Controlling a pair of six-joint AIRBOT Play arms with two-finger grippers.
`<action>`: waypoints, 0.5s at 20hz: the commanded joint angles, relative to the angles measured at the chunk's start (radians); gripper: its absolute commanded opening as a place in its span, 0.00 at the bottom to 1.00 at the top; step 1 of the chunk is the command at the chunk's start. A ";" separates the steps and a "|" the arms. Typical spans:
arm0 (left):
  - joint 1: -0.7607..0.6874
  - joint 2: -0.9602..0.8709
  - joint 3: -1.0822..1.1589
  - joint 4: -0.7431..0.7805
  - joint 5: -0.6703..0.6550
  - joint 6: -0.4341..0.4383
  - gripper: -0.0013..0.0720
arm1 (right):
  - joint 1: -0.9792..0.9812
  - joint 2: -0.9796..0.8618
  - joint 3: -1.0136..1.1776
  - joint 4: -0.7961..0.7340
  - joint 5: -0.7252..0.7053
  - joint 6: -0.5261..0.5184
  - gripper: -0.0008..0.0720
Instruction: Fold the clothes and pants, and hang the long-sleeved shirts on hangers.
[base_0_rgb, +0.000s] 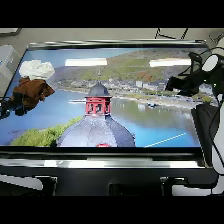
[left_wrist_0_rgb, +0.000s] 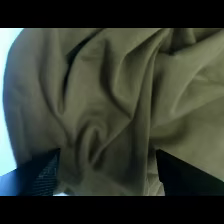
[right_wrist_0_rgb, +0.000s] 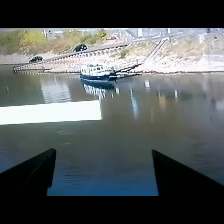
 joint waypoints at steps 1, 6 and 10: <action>-0.021 -0.041 -0.001 -0.083 0.074 0.071 0.98 | 0.001 -0.001 0.001 0.016 0.046 0.000 0.97; -0.031 -0.036 0.005 -0.087 0.087 0.072 0.14 | 0.001 -0.001 0.001 0.032 0.119 0.011 0.96; -0.080 0.094 0.006 -0.086 0.044 0.248 0.05 | 0.001 0.000 0.001 0.031 0.127 0.020 0.96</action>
